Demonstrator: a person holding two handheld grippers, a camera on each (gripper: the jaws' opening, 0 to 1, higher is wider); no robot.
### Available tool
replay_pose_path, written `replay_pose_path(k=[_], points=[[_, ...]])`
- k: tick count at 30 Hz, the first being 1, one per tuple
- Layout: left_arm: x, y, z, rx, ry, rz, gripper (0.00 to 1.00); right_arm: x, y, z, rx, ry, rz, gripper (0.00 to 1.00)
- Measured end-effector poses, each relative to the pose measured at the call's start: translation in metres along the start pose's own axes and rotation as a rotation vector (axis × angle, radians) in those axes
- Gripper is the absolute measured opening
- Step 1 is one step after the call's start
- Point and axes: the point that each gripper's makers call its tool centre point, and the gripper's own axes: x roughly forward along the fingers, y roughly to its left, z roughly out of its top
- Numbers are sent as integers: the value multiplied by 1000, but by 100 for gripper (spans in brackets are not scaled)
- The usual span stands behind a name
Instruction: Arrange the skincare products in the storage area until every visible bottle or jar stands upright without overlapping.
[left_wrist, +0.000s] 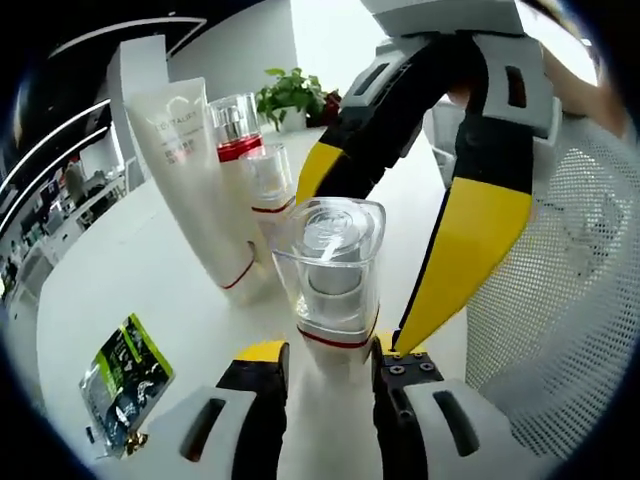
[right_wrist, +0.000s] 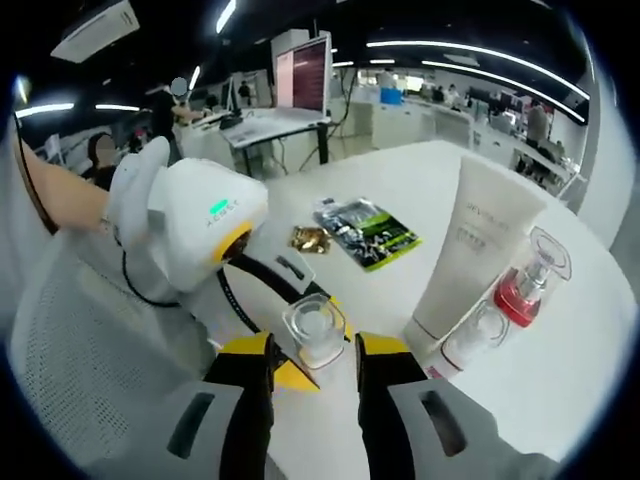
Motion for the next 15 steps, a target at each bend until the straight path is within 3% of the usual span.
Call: replay_pose_path(k=[8,15], points=[[-2,1,-10,-14,59,0,28,-3,-4,-10,-3,43,-15,32],[-3,1,-17,-47,85,-12,23,-4,-6,-26,-49,125,-34,33]])
